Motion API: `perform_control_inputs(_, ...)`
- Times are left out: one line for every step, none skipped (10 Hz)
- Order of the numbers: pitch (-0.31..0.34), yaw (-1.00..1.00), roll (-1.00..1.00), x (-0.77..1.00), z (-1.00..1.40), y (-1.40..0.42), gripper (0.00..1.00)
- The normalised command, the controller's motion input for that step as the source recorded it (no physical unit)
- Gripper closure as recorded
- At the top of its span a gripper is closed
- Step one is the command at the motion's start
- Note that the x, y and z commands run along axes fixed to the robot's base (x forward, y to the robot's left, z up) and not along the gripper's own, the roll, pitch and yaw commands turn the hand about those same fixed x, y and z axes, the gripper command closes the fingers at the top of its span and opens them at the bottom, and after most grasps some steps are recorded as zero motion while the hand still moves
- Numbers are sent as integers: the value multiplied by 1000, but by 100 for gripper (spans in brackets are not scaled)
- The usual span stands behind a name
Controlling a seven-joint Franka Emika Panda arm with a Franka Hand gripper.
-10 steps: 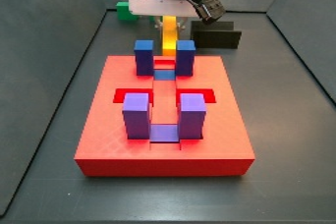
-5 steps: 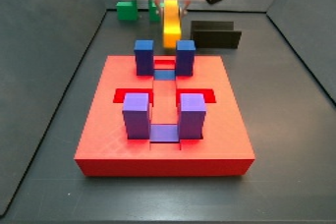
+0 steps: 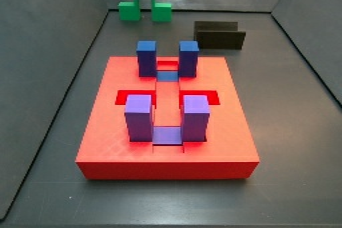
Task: Pick up the yellow object. Move up. Move to above the board. Insert the yellow object.
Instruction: Move to above the board.
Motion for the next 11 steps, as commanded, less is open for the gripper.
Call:
perform_control_inputs(52,4,49,13,1400,2,100)
perform_control_inputs(56,4,46,15,1400,0,100)
perform_control_inputs(57,7,36,34,815,-7,100)
perform_control_inputs(60,5,29,42,479,0,100)
perform_control_inputs(59,4,22,38,246,-3,100)
perform_control_inputs(54,3,22,26,196,-3,100)
perform_control_inputs(232,-132,-35,-113,225,-1400,100)
perform_control_inputs(211,-118,-24,-117,203,-1400,100)
perform_control_inputs(154,-56,5,-112,209,-1400,100)
perform_control_inputs(120,-23,-36,-103,211,-1400,100)
perform_control_inputs(106,-16,-10,-100,226,-1400,100)
